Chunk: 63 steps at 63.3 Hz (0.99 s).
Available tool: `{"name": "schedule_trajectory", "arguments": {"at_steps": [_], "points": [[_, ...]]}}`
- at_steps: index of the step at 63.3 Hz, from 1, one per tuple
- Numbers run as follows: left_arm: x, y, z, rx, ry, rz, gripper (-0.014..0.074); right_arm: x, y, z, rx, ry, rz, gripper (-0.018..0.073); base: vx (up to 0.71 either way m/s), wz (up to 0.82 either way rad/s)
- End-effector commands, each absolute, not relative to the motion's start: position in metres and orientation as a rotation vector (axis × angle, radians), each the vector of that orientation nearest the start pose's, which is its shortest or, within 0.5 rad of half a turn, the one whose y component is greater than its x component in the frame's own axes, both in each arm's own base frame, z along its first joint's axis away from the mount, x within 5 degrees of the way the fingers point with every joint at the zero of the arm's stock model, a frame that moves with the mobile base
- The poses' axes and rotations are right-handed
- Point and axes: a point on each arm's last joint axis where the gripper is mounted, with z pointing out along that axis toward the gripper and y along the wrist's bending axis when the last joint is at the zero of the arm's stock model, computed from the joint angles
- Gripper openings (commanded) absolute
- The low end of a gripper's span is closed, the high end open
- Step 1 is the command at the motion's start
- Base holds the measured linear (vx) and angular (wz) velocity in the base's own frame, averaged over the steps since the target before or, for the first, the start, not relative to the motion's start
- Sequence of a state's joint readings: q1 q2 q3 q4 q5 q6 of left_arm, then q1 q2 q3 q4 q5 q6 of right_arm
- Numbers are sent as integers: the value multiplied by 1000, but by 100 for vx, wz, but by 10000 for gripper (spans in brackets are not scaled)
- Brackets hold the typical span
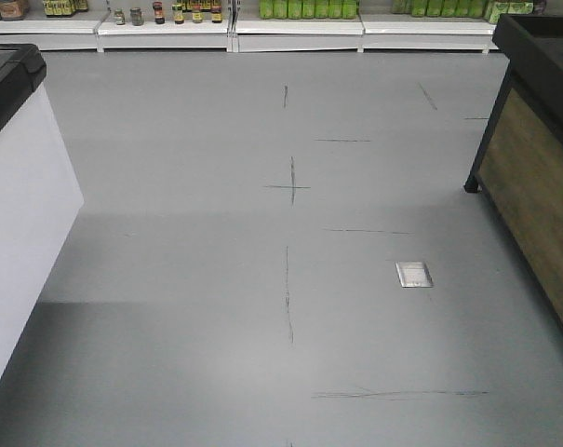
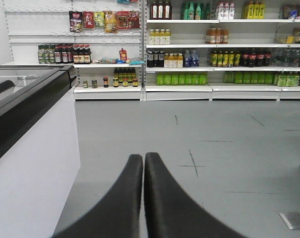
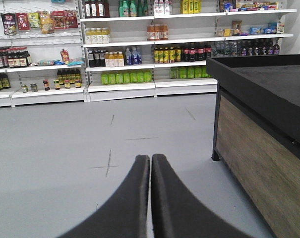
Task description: Pick three apples into basket with both arms
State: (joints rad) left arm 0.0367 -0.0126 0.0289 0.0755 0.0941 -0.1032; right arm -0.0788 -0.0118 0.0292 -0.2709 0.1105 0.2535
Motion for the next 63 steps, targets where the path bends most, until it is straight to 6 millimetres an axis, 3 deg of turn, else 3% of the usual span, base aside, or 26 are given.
{"name": "schedule_trajectory", "arguments": {"at_steps": [1,63], "points": [[54,2,212,-58,1476,-2,-6,56,-6,197,46,1538,-104,-5,0,0],[54,2,212,-58,1476,-2,-6,56,-6,197,46,1538,-104,-5,0,0]]}}
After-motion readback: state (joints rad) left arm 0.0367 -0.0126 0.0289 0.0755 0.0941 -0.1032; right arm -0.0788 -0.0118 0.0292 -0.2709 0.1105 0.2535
